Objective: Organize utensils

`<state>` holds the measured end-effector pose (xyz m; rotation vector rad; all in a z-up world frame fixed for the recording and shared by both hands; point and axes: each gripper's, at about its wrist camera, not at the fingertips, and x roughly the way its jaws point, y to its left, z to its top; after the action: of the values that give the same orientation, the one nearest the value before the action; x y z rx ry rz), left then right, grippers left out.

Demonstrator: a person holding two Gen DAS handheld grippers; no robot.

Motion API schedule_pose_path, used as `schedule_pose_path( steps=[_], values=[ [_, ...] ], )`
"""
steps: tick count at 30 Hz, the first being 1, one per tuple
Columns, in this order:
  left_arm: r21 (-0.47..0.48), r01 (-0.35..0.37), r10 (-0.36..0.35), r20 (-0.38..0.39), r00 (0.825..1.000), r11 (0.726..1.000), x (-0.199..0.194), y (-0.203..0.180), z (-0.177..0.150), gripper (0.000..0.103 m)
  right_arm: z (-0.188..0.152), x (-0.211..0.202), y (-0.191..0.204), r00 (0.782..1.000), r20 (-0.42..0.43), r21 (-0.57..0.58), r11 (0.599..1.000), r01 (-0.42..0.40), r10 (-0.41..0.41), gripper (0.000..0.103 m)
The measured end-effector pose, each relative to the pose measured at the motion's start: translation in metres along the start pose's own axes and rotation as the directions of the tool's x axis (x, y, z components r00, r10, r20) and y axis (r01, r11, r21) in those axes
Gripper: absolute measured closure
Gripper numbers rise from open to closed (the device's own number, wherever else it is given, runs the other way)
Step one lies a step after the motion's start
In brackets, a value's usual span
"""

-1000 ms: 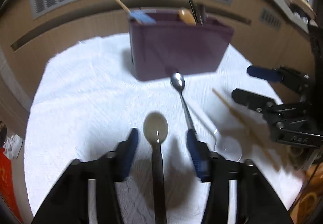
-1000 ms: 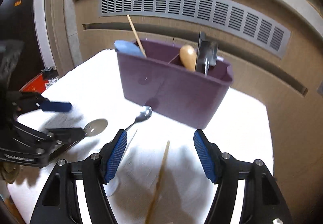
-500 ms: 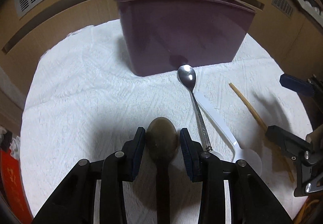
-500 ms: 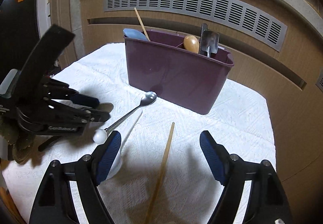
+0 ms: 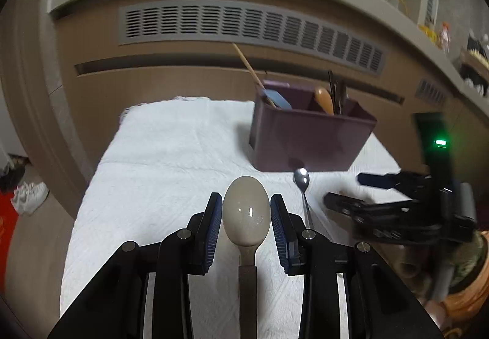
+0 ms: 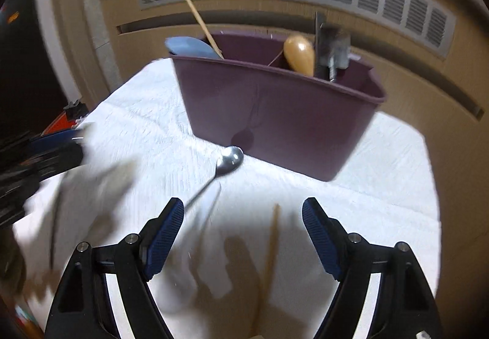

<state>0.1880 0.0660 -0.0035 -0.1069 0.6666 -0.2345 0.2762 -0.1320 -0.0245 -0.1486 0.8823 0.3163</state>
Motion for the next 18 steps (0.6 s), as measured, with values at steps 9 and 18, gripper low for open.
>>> schedule_pose_path(
  steps=[9,18],
  values=[
    [-0.09,0.005,-0.001,0.036,0.999,0.996,-0.018,0.031,-0.015,0.069,0.03,0.063,0.022,0.988,-0.114,0.108,0.987,0.118,-0.105,0.051],
    [-0.113,0.015,-0.012,0.025,1.0,0.994,-0.015,0.038,-0.02,0.069,0.04,0.079,0.038,0.974,-0.149,0.124,0.974,0.189,-0.17,0.055]
  ],
)
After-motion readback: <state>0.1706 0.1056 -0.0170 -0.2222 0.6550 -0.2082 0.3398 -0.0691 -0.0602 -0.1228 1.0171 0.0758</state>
